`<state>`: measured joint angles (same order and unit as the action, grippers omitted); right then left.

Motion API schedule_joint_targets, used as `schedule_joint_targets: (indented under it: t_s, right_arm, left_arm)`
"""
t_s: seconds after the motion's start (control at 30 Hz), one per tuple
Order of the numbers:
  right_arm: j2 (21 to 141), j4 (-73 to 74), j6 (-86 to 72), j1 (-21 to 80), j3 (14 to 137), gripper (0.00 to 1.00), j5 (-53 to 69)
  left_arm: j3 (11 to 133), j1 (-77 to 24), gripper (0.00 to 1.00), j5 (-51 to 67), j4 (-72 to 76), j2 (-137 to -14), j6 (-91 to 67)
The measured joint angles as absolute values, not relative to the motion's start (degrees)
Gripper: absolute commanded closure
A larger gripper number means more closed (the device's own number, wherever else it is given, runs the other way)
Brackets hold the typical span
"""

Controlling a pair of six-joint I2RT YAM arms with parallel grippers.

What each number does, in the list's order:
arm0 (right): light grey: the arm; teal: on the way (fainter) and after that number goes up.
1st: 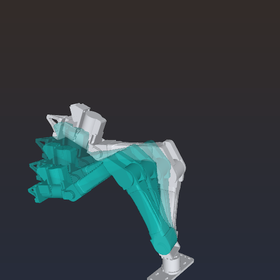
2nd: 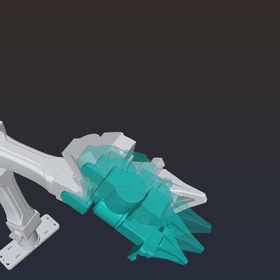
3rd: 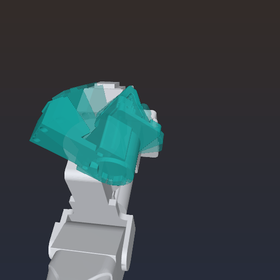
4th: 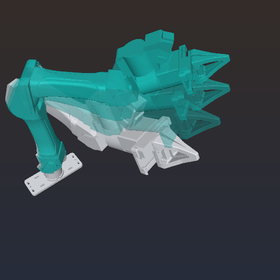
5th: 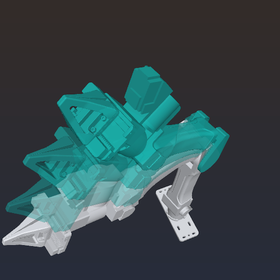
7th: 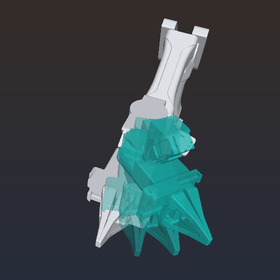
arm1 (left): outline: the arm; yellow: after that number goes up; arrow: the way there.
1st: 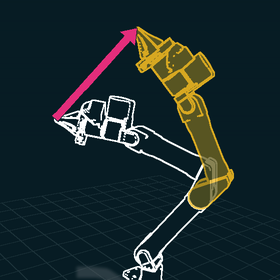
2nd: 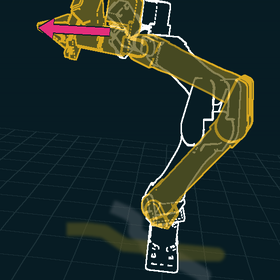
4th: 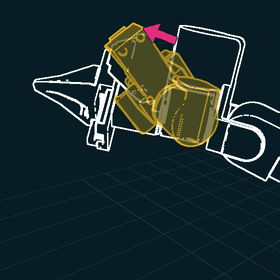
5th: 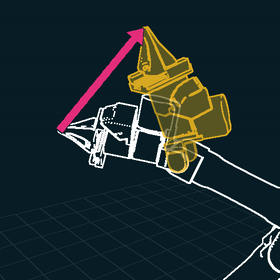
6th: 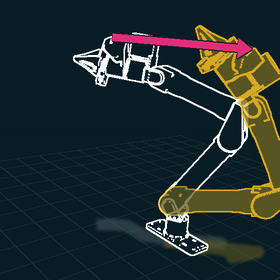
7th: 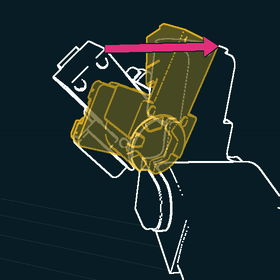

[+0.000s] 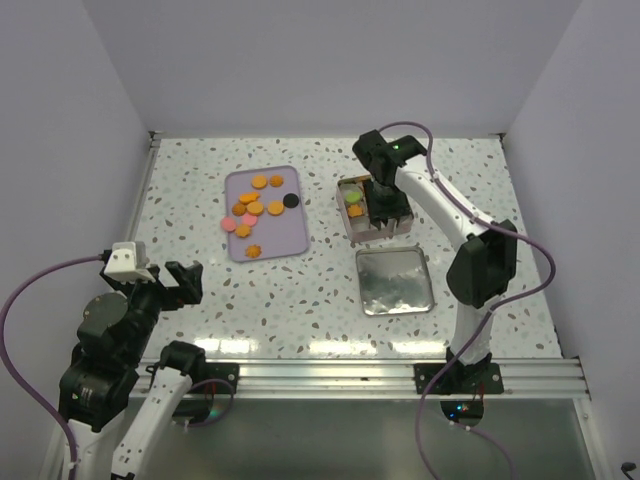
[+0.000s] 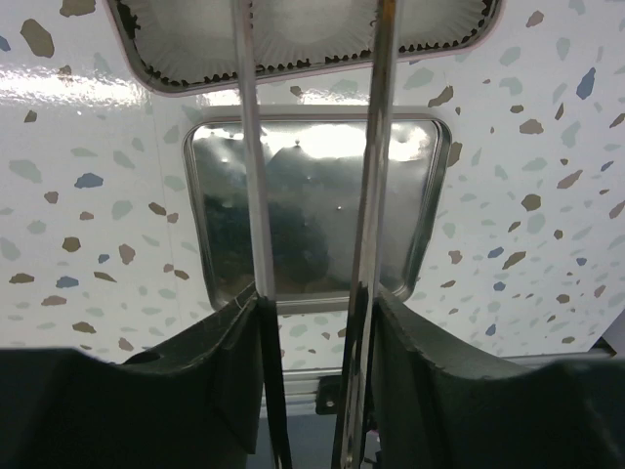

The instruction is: Pack the cookies

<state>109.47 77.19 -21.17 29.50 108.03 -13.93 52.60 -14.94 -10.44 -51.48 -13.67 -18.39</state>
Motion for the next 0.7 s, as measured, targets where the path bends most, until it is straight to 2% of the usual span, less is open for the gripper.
schedule_joint_targets:
  t_s: [0.47,0.7]
  right_arm:
    - [110.4,77.4,-21.5,30.2,116.5,0.52,-12.6]
    - [114.5,76.8,-23.4,40.1,126.8,0.52,-11.9]
  left_arm:
    - [52.6,-14.9,0.00,-10.4,-51.5,-13.8,-18.4]
    - [52.6,-14.9,0.00,-10.4,-51.5,-14.1,-18.4]
